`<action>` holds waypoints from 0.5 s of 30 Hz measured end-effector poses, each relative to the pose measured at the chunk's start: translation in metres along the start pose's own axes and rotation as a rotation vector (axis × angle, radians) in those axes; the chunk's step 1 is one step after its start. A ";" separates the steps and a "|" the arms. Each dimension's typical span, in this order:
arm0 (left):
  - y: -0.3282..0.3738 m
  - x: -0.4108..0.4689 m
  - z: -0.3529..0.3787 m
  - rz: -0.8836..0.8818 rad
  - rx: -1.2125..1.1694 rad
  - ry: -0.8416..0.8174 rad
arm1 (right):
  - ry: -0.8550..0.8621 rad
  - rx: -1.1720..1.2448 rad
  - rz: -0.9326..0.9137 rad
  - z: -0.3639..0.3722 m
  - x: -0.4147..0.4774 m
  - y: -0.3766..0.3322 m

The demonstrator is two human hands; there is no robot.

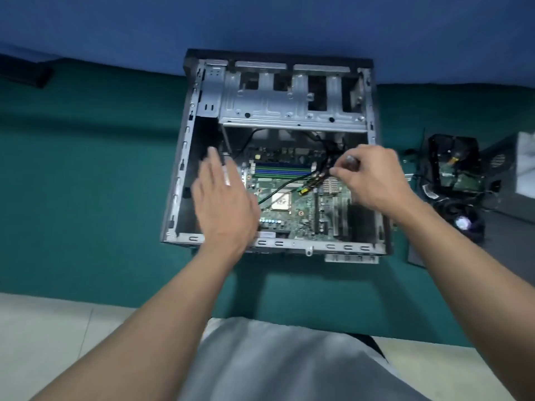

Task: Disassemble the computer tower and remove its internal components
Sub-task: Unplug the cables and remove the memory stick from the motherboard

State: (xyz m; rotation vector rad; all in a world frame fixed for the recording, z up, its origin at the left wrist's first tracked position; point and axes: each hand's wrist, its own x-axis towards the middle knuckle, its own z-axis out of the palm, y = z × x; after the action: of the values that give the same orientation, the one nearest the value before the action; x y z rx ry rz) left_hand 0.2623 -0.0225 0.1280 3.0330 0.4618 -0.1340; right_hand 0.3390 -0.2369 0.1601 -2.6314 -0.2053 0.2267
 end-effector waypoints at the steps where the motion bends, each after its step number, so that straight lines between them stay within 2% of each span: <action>1: 0.021 -0.006 0.000 0.055 -0.042 0.007 | 0.046 0.035 0.053 -0.010 -0.005 0.013; 4: 0.082 -0.024 0.006 0.186 -0.164 -0.017 | 0.123 0.206 0.243 -0.026 -0.021 0.050; 8: 0.118 -0.036 0.019 0.202 -0.154 -0.105 | 0.169 0.290 0.423 -0.015 -0.043 0.095; 10: 0.117 -0.038 0.023 0.179 -0.144 -0.080 | 0.177 0.277 0.489 -0.001 -0.048 0.117; 12: 0.116 -0.036 0.024 0.155 -0.165 -0.039 | 0.101 0.225 0.521 0.014 -0.048 0.134; 15: 0.119 -0.034 0.024 0.171 -0.154 -0.057 | -0.075 0.126 0.450 0.037 -0.049 0.148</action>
State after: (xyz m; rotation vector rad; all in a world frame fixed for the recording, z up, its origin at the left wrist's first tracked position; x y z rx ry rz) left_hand 0.2633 -0.1477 0.1137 2.8915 0.1969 -0.1664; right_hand 0.2997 -0.3578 0.0631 -2.5122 0.3701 0.4721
